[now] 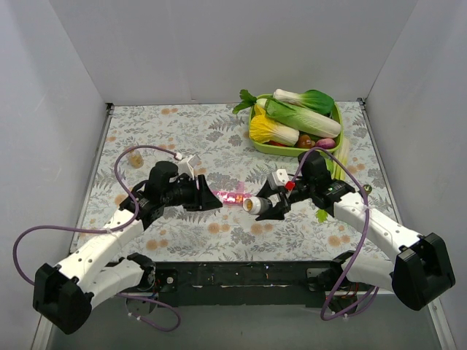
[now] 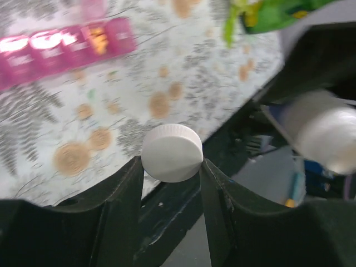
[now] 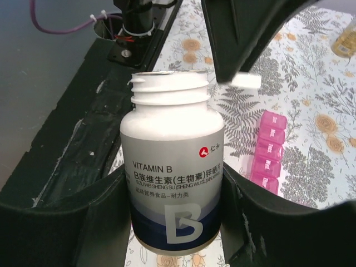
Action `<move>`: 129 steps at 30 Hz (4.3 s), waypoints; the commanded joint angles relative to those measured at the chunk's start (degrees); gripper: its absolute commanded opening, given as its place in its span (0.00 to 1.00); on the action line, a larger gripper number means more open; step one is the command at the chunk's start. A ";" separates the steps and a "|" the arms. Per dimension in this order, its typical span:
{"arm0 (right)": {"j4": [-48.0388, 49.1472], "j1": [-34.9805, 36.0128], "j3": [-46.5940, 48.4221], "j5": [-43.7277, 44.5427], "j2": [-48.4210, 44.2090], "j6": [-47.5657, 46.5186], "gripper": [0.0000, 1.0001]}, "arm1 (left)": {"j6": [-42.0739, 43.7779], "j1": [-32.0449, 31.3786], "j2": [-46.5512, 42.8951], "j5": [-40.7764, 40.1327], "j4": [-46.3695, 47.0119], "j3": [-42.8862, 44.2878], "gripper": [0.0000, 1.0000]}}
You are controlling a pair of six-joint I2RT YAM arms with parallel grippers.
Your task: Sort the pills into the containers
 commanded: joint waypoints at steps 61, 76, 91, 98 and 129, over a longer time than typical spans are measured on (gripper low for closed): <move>-1.14 2.59 3.00 13.28 1.52 1.04 0.04 | -24.74 -3.13 3.08 16.72 36.06 -6.96 0.13; -0.09 2.59 3.27 12.92 2.75 2.71 0.03 | -25.79 -3.75 6.77 21.21 38.87 -7.13 0.12; 0.44 3.91 4.41 19.77 4.86 5.44 0.02 | -26.84 -4.89 6.24 16.11 38.26 -4.85 0.11; -1.14 5.14 5.64 23.73 6.18 5.09 0.02 | -26.85 -5.77 7.12 14.89 35.80 -3.36 0.10; -5.36 6.73 8.28 22.59 4.69 5.08 0.01 | -20.87 -6.47 9.76 13.38 21.90 4.21 0.08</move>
